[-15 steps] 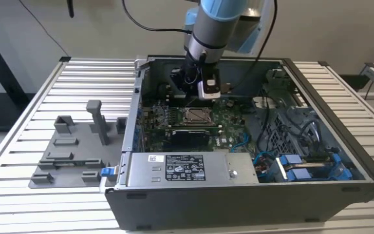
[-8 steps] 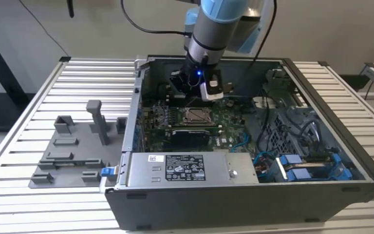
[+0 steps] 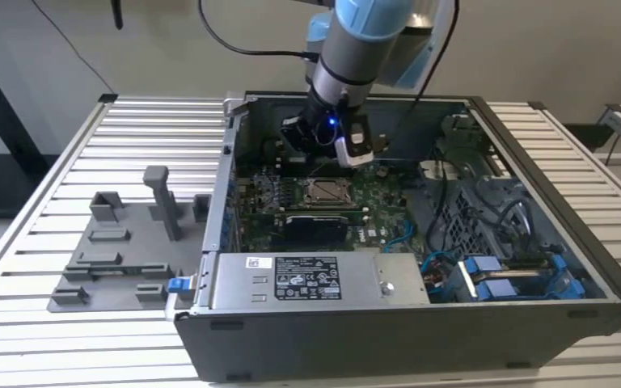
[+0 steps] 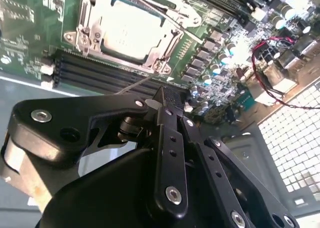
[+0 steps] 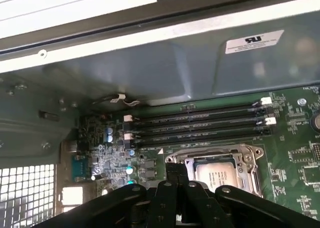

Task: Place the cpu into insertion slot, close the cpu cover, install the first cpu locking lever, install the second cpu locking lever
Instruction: 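Install the first cpu locking lever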

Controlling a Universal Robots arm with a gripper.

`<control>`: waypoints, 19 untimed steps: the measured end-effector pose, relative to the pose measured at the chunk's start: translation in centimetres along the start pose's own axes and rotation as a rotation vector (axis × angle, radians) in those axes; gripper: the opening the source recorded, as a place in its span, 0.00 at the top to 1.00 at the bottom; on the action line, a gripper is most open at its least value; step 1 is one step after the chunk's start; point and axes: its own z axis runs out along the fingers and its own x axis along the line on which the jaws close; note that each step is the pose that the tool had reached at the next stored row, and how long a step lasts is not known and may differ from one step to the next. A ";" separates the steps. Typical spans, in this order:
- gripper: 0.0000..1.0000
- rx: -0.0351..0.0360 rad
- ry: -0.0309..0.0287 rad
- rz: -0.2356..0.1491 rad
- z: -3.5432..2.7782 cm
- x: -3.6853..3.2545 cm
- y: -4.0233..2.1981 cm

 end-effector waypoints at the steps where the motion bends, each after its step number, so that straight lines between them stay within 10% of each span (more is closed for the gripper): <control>1: 0.89 0.0016 0.0017 -0.008 0.03 0.01 0.08; 7: 0.89 -0.0062 0.0006 -0.064 0.31 0.00 0.13; 13: 0.89 -0.0515 0.0124 -0.108 0.58 0.10 0.10; 16: 0.89 -0.0564 0.0019 -0.121 0.90 0.45 -0.03; 19: 0.89 -0.0591 -0.0206 -0.129 1.17 0.72 -0.15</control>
